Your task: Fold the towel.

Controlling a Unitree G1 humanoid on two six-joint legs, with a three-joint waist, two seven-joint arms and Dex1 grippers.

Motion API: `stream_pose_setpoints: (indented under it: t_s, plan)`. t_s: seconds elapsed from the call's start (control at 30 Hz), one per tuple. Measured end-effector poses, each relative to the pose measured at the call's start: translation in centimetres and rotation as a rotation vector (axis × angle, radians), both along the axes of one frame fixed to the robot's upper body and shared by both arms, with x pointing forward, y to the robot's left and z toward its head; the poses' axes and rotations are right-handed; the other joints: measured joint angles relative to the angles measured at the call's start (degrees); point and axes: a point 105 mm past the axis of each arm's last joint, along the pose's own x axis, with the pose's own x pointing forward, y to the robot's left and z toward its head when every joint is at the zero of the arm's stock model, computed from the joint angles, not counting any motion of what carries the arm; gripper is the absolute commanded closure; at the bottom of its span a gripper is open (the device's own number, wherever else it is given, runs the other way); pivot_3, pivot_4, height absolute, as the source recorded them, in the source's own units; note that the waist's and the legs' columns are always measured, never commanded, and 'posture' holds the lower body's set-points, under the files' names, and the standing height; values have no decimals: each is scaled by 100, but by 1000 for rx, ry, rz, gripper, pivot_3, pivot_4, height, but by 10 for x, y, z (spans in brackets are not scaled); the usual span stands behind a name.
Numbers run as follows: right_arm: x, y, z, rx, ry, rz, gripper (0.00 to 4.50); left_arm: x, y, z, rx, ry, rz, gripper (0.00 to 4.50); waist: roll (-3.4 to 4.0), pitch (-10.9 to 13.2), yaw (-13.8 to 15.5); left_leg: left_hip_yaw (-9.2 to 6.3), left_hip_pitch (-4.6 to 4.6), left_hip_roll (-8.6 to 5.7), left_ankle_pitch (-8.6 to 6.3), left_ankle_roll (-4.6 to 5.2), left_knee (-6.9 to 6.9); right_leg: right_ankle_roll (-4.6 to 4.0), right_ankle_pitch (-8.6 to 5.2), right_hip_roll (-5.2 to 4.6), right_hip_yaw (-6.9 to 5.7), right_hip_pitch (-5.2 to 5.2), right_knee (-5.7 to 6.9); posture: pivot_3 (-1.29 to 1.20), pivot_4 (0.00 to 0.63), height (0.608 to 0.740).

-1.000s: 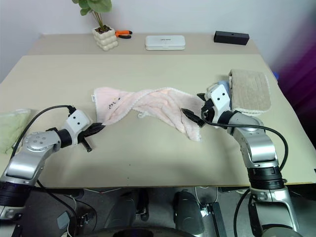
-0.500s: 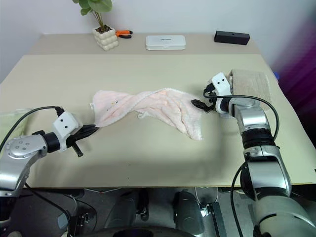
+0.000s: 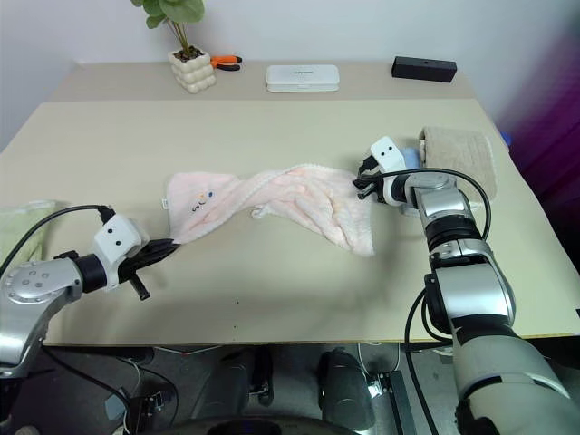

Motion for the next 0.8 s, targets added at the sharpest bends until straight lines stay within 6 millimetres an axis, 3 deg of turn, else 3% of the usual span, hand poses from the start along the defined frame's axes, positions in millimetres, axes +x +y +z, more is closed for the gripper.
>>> stream_pose_setpoints:
  t_s: [0.1,0.2,0.3,0.33,0.37,0.43,0.53,0.6,0.67,0.8]
  plan:
    - [4,-4,9,-23,-69,-15,4473,6,1,6,-17,-33,18,4500,4,3,7,0,0,-1,0,0,0,0,0,0,0,-1,0,0,150,740]
    - [14,-10,39,-68,-216,-51,4473,39,13,34,-56,-170,115,4500,11,9,30,-1,-5,-1,2,-2,6,-1,1,0,-1,-6,12,0,150,740]
    - [27,-6,108,-108,-460,-78,4473,86,32,100,-135,-422,281,4500,9,15,16,-2,-10,-2,4,-3,10,0,1,0,-1,-12,20,0,150,740]
    - [29,-5,127,-108,-519,-88,4473,94,37,119,-152,-486,313,4500,9,15,2,1,-11,-2,4,-3,8,1,1,0,-1,-13,16,0,150,740]
    - [29,-8,157,-106,-613,-121,4473,109,45,150,-207,-581,376,4500,5,20,8,1,-17,-3,5,-3,7,1,0,1,-2,-18,14,0,150,740]
    - [25,-1,204,-77,-762,-123,4473,114,60,202,-288,-740,455,4500,1,21,-32,13,-16,-2,5,-4,-11,2,1,3,1,-20,6,0,150,740]
    - [15,10,247,-32,-899,-88,4473,108,75,251,-349,-889,477,4500,1,20,-93,36,-12,-4,5,-4,-31,7,-1,1,0,-19,-6,0,150,740]
    - [9,16,254,-16,-925,-36,4473,103,85,252,-326,-890,461,4500,2,20,-138,50,-9,-3,5,-4,-34,9,-2,1,0,-19,-5,0,150,740]
    - [4,20,246,-7,-911,29,4473,99,91,230,-297,-829,425,4500,4,19,-158,58,3,-2,4,-3,-29,9,-2,1,8,-13,1,0,150,740]
    - [-7,27,190,0,-769,185,4473,79,92,153,-262,-588,342,4500,3,19,-143,56,6,7,4,-2,-12,7,-1,0,16,-10,2,0,150,740]
